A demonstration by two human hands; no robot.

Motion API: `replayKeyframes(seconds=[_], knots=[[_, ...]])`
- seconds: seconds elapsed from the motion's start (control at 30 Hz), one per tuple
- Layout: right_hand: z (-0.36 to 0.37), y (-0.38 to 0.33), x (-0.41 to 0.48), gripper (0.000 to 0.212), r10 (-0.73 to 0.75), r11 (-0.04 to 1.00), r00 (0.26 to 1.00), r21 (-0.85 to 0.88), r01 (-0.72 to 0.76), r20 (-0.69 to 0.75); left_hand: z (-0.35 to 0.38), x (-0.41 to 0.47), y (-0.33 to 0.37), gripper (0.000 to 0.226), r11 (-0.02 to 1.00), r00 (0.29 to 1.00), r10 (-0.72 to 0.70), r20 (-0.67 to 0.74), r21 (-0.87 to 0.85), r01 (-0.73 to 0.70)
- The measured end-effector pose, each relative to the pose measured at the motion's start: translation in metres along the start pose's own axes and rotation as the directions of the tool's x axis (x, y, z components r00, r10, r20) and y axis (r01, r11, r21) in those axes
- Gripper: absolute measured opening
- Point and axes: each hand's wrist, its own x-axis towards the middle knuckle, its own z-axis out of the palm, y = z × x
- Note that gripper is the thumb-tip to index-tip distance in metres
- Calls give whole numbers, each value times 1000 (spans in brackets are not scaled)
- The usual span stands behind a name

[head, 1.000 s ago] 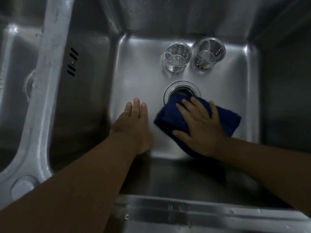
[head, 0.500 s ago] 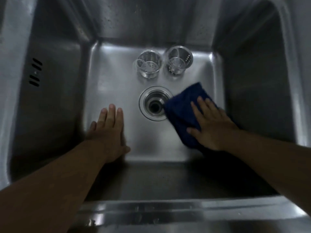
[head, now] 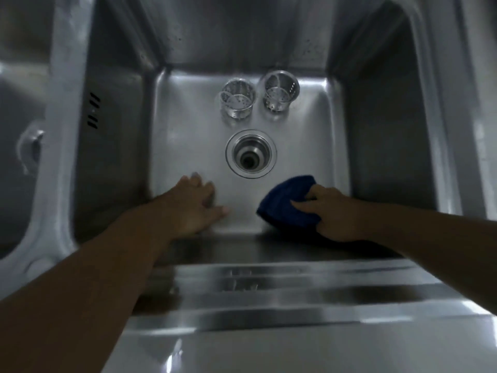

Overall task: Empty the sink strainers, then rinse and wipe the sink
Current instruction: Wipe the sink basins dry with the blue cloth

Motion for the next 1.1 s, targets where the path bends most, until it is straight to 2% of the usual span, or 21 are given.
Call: replayKeyframes(seconds=[0.07, 0.1, 0.17, 0.23, 0.3, 0.37, 0.43, 0.47, 0.53, 0.6, 0.73, 0.83, 0.97, 1.1], knots=[[-9, -30, -10, 44, 4, 962, 997, 273, -25, 75, -1, -37, 1, 70, 992, 996, 13, -89, -120, -24], [-14, -48, -16, 37, -11, 931, 996, 364, -24, 93, 0, -59, 0, 64, 992, 981, 23, -194, -117, -47], [-28, -89, -31, 49, -69, 903, 995, 427, 35, 65, 6, -102, -6, 65, 998, 904, 52, -424, -16, -65], [-37, -131, -49, 43, -148, 860, 989, 493, 135, -12, 10, -138, -13, 73, 999, 859, 27, -511, -8, -36], [-42, -171, -70, 42, -222, 826, 968, 506, 250, -116, 16, -164, -25, 77, 998, 846, -42, -532, -58, 13], [-32, -203, -87, 36, -290, 886, 928, 301, 352, -232, 21, -182, -43, 75, 994, 815, -94, -572, -104, 41], [-8, -226, -96, 21, -356, 924, 853, -10, 381, -382, 22, -192, -61, 65, 982, 810, -107, -577, -191, -6], [5, -235, -99, 18, -348, 935, 839, -88, 344, -419, 22, -194, -67, 60, 964, 819, -113, -562, -262, -47], [21, -252, -98, 31, -236, 971, 852, -71, 230, -468, 18, -194, -73, 56, 933, 841, -107, -530, -346, -99], [28, -265, -93, 40, -158, 985, 849, -23, 170, -504, 16, -188, -73, 56, 942, 841, -109, -530, -325, -83], [40, -274, -92, 56, -158, 983, 831, -9, 181, -534, 17, -188, -73, 76, 969, 855, -57, -515, -235, -77], [50, -263, -100, 59, -148, 987, 800, -35, 157, -582, 19, -187, -77, 82, 977, 863, 3, -505, -182, -110], [54, -235, -120, 64, -79, 995, 803, 1, 98, -591, 21, -187, -70, 78, 990, 870, -25, -493, -133, -47], [59, -179, -148, 55, -8, 998, 799, 47, 46, -602, 30, -185, -28, 76, 993, 873, 105, -477, 9, -114]])
